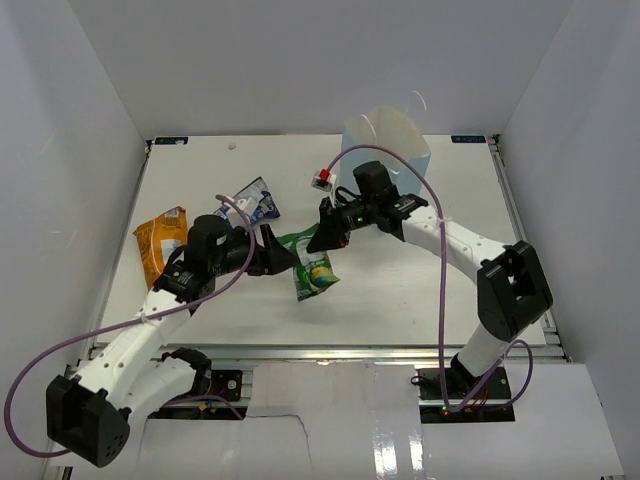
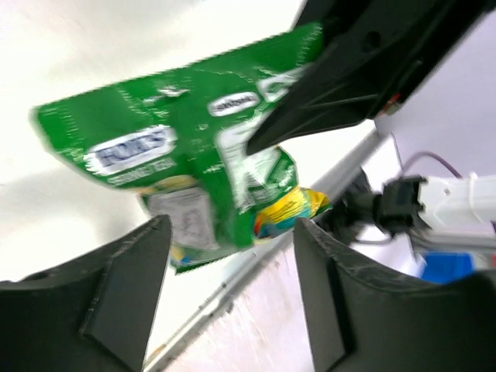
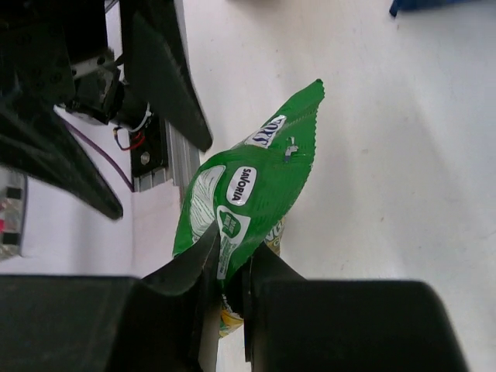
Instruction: Place the snacks into the paper bag
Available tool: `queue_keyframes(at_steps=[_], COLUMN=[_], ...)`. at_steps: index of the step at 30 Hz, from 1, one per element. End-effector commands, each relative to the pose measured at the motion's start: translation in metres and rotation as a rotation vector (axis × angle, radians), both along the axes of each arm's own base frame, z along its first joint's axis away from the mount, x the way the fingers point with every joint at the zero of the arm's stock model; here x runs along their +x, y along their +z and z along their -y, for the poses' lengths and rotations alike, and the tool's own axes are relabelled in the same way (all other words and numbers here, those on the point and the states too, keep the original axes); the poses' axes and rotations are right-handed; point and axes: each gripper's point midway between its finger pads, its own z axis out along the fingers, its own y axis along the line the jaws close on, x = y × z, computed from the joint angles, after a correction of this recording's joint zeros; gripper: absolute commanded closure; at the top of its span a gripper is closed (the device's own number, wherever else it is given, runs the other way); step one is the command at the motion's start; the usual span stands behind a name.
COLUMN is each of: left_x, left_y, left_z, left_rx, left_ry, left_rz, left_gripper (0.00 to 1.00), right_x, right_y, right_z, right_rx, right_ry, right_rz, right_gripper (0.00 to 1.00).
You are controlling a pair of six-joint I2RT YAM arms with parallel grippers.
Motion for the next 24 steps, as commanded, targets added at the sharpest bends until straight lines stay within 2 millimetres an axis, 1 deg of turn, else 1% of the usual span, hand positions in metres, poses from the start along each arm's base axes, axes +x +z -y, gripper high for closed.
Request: queue_keyframes(at_steps=[1,2,3,4,5,8,9,10,11,12,14,15,17,18,19,20,22,23,24], left_x=[0.012,0.016,0.024,0.026,0.028,0.036,0.038,0.040,0.043,0.044,0.047,0.048,0.050,0.051,0.051,0.052,0.054,0.054,0.055], left_y=[0.021,0.027,0.031,0.031,0.034,0.038,0.042,0.043,0.043,0.043,0.041,0.035,0.030,0.029,0.025,0.021,0.017,0.014,0.014], left_z=[-0.028,-0.034,-0.045,-0.051,-0.055,-0.068,-0.071,-0.073,-0.078,-0.080,-0.080,-0.080,-0.080,-0.079,-0.078,-0.076,-0.074,-0.072,-0.071], left_rx=[0.090,0.100,0.117,0.127,0.132,0.139,0.135,0.129,0.137,0.137,0.134,0.137,0.136,0.133,0.133,0.127,0.116,0.107,0.099], left_ry=[0.152,0.198,0.283,0.319,0.353,0.455,0.475,0.502,0.537,0.547,0.563,0.569,0.578,0.581,0.582,0.587,0.589,0.589,0.589], left_rz=[0.093,0.107,0.121,0.120,0.123,0.122,0.128,0.126,0.128,0.127,0.121,0.104,0.082,0.077,0.063,0.040,0.022,0.006,0.002], left_gripper=[0.24,0.22,0.19,0.19,0.18,0.18,0.17,0.15,0.14,0.14,0.13,0.13,0.13,0.13,0.13,0.13,0.13,0.13,0.13], right_x=[-0.003,0.001,0.002,0.003,0.006,0.018,0.026,0.034,0.040,0.045,0.060,0.065,0.075,0.081,0.085,0.095,0.110,0.123,0.134], right_y=[0.068,0.085,0.093,0.098,0.117,0.144,0.163,0.175,0.200,0.213,0.238,0.262,0.284,0.307,0.318,0.328,0.353,0.359,0.362], right_z=[0.007,0.008,0.009,0.012,0.012,0.019,0.021,0.027,0.031,0.034,0.046,0.054,0.063,0.074,0.081,0.088,0.108,0.118,0.131], right_rx=[0.140,0.162,0.166,0.162,0.180,0.188,0.202,0.207,0.233,0.243,0.257,0.277,0.283,0.299,0.303,0.294,0.288,0.264,0.241], right_ry=[0.141,0.153,0.156,0.156,0.154,0.122,0.099,0.073,0.052,0.035,-0.014,-0.045,-0.098,-0.138,-0.174,-0.227,-0.318,-0.395,-0.445], right_rz=[0.257,0.338,0.366,0.383,0.438,0.539,0.591,0.622,0.681,0.704,0.758,0.808,0.865,0.926,0.946,0.973,1.047,1.070,1.089], right_gripper=[0.92,0.92,0.92,0.92,0.92,0.92,0.92,0.92,0.92,0.92,0.92,0.92,0.92,0.92,0.92,0.92,0.92,0.92,0.92])
